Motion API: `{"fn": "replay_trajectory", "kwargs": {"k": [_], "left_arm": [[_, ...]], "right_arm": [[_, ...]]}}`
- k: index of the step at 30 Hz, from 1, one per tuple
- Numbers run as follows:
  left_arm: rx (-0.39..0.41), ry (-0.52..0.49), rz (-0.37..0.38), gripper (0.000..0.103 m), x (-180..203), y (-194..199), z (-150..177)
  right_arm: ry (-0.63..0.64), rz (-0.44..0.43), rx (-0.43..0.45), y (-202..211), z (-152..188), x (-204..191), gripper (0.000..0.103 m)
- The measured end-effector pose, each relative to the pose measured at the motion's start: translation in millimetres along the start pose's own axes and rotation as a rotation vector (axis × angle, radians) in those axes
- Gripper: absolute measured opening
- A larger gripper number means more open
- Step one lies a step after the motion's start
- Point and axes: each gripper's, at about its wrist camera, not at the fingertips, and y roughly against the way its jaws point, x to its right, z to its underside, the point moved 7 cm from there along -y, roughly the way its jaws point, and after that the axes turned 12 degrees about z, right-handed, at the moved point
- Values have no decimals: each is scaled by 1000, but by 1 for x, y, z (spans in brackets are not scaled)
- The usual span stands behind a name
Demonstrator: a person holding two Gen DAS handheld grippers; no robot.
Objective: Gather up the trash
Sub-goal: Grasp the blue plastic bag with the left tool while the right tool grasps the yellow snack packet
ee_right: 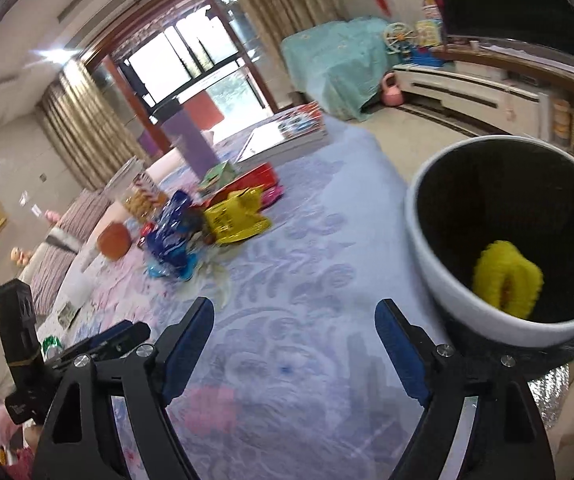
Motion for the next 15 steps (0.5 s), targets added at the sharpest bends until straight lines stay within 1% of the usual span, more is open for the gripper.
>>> {"fn": "replay_trajectory", "kwargs": {"k": [3, 6, 8, 10, 15], "left_arm": [[0, 21, -3, 63, -3, 2, -3], [1, 29, -11, 68, -1, -1, -6], [-4, 29, -11, 68, -2, -4, -8], [-7, 19, -17, 68, 0, -9, -12], [-20, 14, -7, 68, -9, -30, -29]], "right_arm": [[21, -15, -7, -7, -1, -13, 84], [23, -30, -23, -19, -4, -22, 84], [20, -35, -31, -26, -7, -26, 84], [23, -42, -35, -34, -11, -32, 84], [32, -44, -39, -52, -25, -39, 84]]}}
